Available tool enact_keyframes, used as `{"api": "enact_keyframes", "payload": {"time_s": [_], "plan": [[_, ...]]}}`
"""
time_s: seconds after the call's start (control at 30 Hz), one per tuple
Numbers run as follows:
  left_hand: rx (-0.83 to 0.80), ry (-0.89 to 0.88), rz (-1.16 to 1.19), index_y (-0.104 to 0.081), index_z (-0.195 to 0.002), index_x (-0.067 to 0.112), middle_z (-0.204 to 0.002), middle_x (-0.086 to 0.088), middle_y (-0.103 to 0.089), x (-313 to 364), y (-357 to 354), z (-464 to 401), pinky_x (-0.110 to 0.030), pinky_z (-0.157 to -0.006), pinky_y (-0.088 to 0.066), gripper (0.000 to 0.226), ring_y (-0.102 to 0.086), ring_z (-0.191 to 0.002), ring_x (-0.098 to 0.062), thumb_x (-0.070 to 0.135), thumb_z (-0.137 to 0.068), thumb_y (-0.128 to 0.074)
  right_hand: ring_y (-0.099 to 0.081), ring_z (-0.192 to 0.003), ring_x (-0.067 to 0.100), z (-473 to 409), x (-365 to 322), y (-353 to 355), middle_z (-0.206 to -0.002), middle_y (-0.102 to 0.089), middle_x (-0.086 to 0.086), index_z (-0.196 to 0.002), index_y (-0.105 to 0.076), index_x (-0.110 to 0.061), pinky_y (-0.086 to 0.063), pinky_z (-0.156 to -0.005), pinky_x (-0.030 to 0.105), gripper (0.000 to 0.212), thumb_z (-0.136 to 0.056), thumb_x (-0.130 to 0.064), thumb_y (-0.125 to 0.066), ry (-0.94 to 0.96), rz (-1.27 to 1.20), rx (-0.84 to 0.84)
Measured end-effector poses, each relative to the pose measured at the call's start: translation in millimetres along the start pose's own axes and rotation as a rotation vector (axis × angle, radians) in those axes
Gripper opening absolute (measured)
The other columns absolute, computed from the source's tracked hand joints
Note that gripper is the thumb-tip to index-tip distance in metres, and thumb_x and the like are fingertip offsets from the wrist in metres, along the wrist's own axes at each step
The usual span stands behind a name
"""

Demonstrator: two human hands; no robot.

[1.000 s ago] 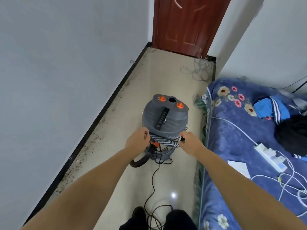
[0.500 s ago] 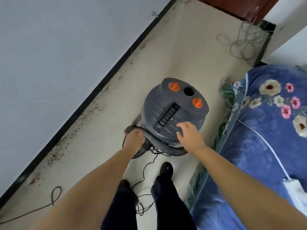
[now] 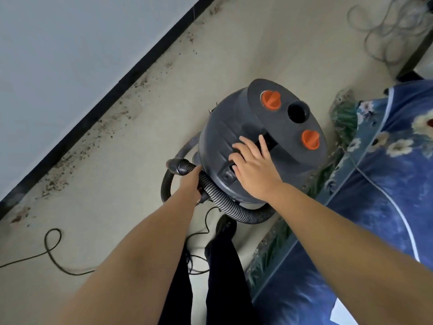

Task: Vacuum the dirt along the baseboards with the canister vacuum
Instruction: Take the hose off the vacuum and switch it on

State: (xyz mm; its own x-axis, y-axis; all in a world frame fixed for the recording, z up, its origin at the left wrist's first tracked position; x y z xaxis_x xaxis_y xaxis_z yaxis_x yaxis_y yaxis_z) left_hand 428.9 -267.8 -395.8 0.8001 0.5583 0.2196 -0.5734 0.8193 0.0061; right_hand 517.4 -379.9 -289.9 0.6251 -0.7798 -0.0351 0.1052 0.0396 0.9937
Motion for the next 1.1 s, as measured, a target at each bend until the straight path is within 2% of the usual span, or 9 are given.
{"api": "enact_keyframes", "payload": {"time_s": [0.23, 0.4, 0.53, 0.63, 0.73, 0.83, 0.93, 1.03, 1.1], "plan": [[-0.055, -0.002, 0.156, -0.052, -0.091, 0.003, -0.077, -0.009, -0.052, 1, 12, 22, -0.045, -0.091, -0.051, 0.012, -0.056, -0.070, -0.023, 0.011, -0.089, -0.059, -0.050, -0.126, 0.036, -3, 3, -5, -0.116, -0.064, 0.015, -0.097, -0.069, -0.006, -0.015, -0.107, 0.058, 0.023, -0.075, -0.012, -0.075, -0.044, -0.055, -0.082], [-0.249, -0.046, 0.265, -0.058, -0.091, 0.007, -0.085, -0.007, -0.067, 7, 9, 77, -0.031, -0.081, -0.051, 0.011, -0.061, -0.084, -0.017, 0.016, -0.094, -0.054, -0.003, -0.148, 0.021, 8, -3, 2, -0.155, -0.025, 0.004, -0.135, -0.045, -0.012, 0.005, -0.117, 0.045, 0.043, -0.093, -0.006, -0.045, -0.174, -0.354, -0.356], [-0.420, -0.067, 0.244, -0.057, -0.109, 0.002, -0.097, -0.011, -0.067, 16, -13, 135, -0.030, -0.094, -0.043, 0.027, -0.061, -0.092, -0.019, 0.022, -0.097, -0.045, -0.028, -0.140, 0.020, 46, -7, 33, -0.146, -0.040, 0.004, -0.136, -0.043, -0.012, -0.017, -0.116, 0.042, 0.051, -0.086, 0.000, -0.047, -0.341, -0.819, -0.322], [-0.516, -0.255, -0.165, -0.045, -0.133, 0.005, -0.118, -0.007, -0.063, 29, -46, 176, -0.034, -0.107, -0.040, 0.050, -0.060, -0.110, -0.019, 0.026, -0.090, -0.057, -0.054, -0.099, 0.012, 73, -8, 69, -0.109, -0.054, -0.002, -0.121, -0.045, -0.018, -0.044, -0.085, 0.029, 0.046, -0.079, -0.005, -0.061, -0.471, -1.175, -0.161], [-0.569, -0.401, -0.601, -0.045, -0.137, 0.010, -0.129, -0.004, -0.058, 27, -93, 230, -0.031, -0.109, -0.037, 0.049, -0.054, -0.119, -0.016, 0.030, -0.093, -0.055, -0.055, -0.084, 0.009, 105, 32, 105, -0.095, -0.054, -0.006, -0.110, -0.043, -0.017, -0.044, -0.069, 0.015, 0.038, -0.083, -0.008, -0.068, -0.753, -1.188, 0.121], [-0.621, -0.549, -0.927, -0.052, -0.133, 0.015, -0.131, 0.002, -0.058, 22, -140, 283, -0.022, -0.096, -0.034, 0.045, -0.049, -0.118, -0.009, 0.030, -0.092, -0.058, -0.052, -0.074, 0.017, 152, 80, 131, -0.080, -0.052, -0.004, -0.100, -0.044, -0.009, -0.039, -0.057, 0.021, 0.028, -0.085, -0.011, -0.067, -1.026, -1.146, 0.325], [-0.763, -0.721, -0.954, -0.049, -0.134, 0.016, -0.124, 0.004, -0.058, 26, -186, 337, -0.017, -0.087, -0.041, 0.046, -0.053, -0.111, -0.006, 0.019, -0.090, -0.062, -0.053, -0.076, 0.026, 197, 114, 151, -0.080, -0.052, 0.003, -0.100, -0.042, -0.009, -0.037, -0.057, 0.028, 0.024, -0.085, -0.008, -0.061, -1.200, -1.118, 0.365], [-0.862, -0.841, -0.893, -0.055, -0.127, 0.013, -0.101, -0.001, -0.065, 36, -218, 386, -0.017, -0.072, -0.052, 0.037, -0.055, -0.077, 0.009, 0.011, -0.090, -0.061, -0.054, -0.081, 0.030, 226, 154, 188, -0.086, -0.054, 0.006, -0.108, -0.043, -0.008, -0.040, -0.069, 0.034, 0.030, -0.083, -0.006, -0.060, -1.259, -1.016, 0.436], [-0.931, -0.880, -0.825, -0.059, -0.120, 0.018, -0.103, -0.001, -0.065, 40, -231, 412, -0.026, -0.084, -0.050, 0.030, -0.057, -0.085, 0.006, 0.011, -0.090, -0.061, -0.054, -0.085, 0.028, 230, 180, 223, -0.089, -0.055, 0.006, -0.105, -0.044, -0.010, -0.039, -0.071, 0.034, 0.030, -0.082, -0.006, -0.062, -1.216, -0.956, 0.513]]}}
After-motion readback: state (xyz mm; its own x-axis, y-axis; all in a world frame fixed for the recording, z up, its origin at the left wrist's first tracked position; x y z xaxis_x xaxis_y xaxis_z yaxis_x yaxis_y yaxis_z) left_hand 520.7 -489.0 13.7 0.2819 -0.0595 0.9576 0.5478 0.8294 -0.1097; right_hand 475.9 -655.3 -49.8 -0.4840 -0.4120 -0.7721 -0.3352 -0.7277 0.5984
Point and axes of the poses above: each hand's wrist, its own z-axis away from the middle knuckle, its own y-axis out of the back of the hand, x = y × z, the point moved 10 cm from there along -z, towards the middle knuckle
